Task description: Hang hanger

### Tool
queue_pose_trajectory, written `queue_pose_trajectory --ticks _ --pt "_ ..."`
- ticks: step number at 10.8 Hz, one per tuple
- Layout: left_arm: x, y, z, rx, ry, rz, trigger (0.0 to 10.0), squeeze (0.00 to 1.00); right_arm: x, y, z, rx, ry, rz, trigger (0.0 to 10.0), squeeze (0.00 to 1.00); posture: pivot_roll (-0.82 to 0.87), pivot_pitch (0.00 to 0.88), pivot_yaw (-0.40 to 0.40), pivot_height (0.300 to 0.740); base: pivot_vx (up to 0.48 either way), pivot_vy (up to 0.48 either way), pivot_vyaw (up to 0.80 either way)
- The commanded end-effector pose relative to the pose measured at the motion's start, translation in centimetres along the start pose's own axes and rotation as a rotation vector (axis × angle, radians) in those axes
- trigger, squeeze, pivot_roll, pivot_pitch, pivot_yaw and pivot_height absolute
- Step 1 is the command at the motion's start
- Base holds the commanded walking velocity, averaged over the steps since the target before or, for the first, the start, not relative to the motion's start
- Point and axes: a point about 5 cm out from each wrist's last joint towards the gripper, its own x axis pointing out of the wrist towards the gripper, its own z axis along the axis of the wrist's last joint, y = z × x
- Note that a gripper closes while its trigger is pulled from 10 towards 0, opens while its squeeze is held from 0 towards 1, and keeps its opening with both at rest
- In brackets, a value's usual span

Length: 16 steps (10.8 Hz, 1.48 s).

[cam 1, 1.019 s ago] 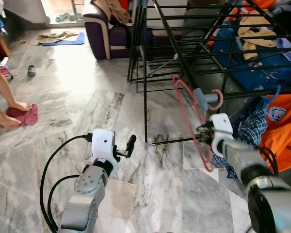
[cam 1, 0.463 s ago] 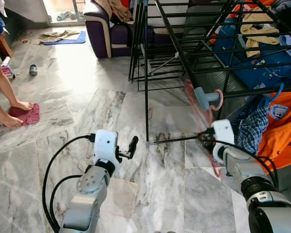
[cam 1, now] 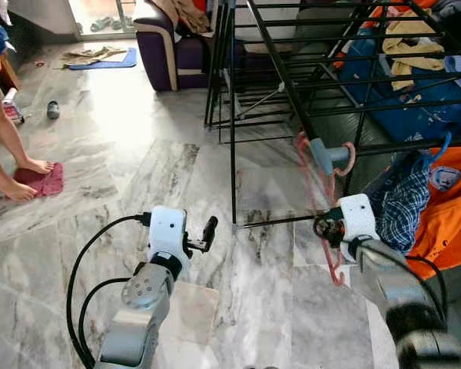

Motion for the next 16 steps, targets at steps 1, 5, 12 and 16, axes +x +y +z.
queue_pose_trajectory --ticks 1,5,12,16 --pt "0.0 -0.1 -0.2 0.012 0.007 -0.003 10.0 0.00 -0.4 0.0 0.2 -0.015 -0.017 -0.026 10.0 1.00 0.01 0.089 -0.061 0.740 0.000 0.000 0.00" --pt "0.1 0.1 0.0 0.042 -0.010 0.017 10.0 0.00 -2.9 0.0 1.6 -0.036 -0.172 -0.087 10.0 1.00 0.02 0.084 -0.070 0.740 0.000 0.000 0.00" --pt "-1.5 2.3 0.1 0.210 -0.087 0.105 10.0 0.00 -6.8 0.8 3.2 0.144 -0.365 -0.111 10.0 0.00 0.02 0.056 -0.049 0.740 0.000 0.000 0.00" --pt "-5.1 5.7 -1.0 0.298 -0.067 0.251 10.0 0.00 -7.7 1.3 2.5 0.201 -0.352 -0.074 10.0 0.00 0.04 0.043 -0.037 0.740 0.000 0.000 0.00"
